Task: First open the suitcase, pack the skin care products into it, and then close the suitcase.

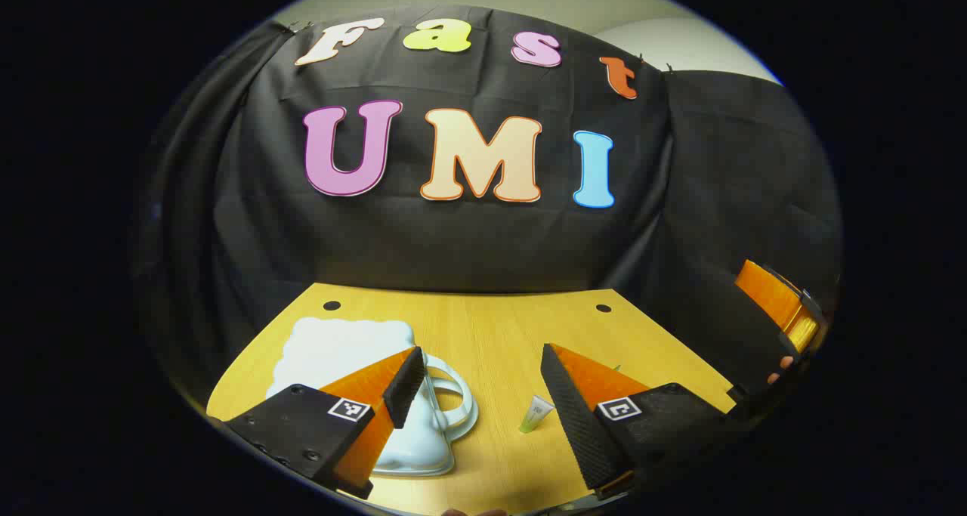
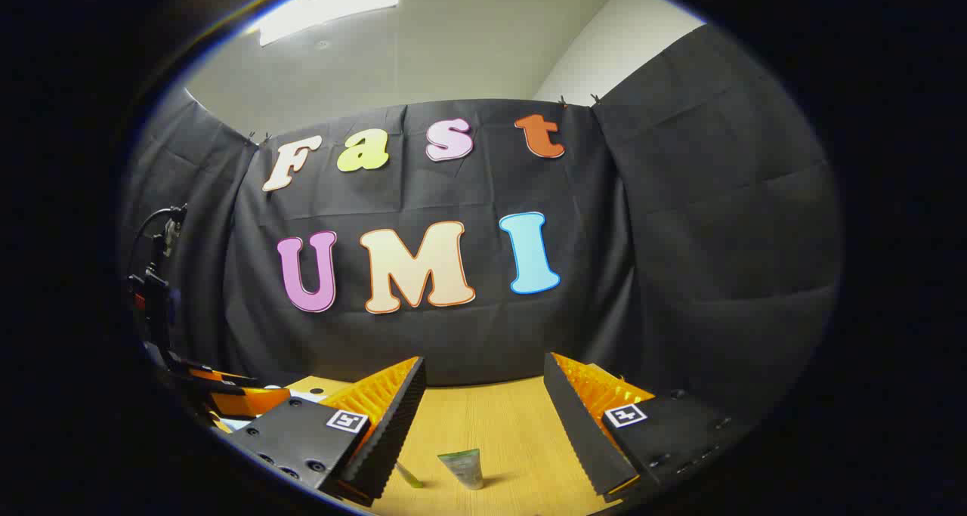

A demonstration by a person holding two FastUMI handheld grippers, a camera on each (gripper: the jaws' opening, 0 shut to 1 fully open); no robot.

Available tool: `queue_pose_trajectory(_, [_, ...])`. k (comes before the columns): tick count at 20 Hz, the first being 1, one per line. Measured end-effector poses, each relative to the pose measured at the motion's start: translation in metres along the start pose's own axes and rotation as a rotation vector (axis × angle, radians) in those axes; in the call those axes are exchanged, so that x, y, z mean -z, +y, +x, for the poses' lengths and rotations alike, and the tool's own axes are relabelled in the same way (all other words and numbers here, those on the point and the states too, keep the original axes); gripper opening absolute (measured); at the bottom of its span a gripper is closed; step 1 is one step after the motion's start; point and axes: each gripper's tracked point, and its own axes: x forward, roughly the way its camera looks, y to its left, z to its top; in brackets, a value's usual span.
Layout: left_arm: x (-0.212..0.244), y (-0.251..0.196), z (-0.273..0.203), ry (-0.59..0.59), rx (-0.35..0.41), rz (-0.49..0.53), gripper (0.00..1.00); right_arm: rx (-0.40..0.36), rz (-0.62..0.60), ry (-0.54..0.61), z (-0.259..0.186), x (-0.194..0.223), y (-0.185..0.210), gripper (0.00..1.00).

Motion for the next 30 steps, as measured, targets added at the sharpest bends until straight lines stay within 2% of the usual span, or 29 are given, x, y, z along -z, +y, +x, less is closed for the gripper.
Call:
queue_pose_trajectory(4, [0.003,0.009,0.003,0.023,-0.018,-0.012,0.93,-0.005,0.001,0.004,0.001,0.004,0.004,0.98])
queue_pose_trajectory(12, [0.016,0.013,0.024,0.132,0.016,-0.065,0.93,-0.068,-0.023,0.025,0.002,0.017,0.025,0.98])
queue_pose_trajectory(15, [0.025,0.021,0.041,0.214,0.031,-0.109,0.93,-0.07,-0.016,0.036,0.005,0.022,0.025,0.98])
queue_pose_trajectory(16, [0.028,0.022,0.046,0.246,0.037,-0.119,0.93,-0.07,-0.014,0.043,0.006,0.024,0.025,0.94])
queue_pose_trajectory(20, [0.043,0.033,0.074,0.378,0.026,-0.117,0.93,-0.064,-0.022,0.079,0.007,0.037,0.024,0.97])
queue_pose_trajectory(23, [0.057,0.023,0.09,0.488,0.075,-0.146,0.96,-0.061,-0.035,0.082,0.007,0.041,0.023,0.97])
queue_pose_trajectory(27, [0.07,0.017,0.108,0.607,0.08,-0.126,0.96,-0.055,-0.064,0.112,0.005,0.051,0.017,0.97])
queue_pose_trajectory(30, [0.083,0.0,0.121,0.701,0.117,-0.18,0.96,-0.051,-0.072,0.123,0.003,0.054,0.013,0.97])
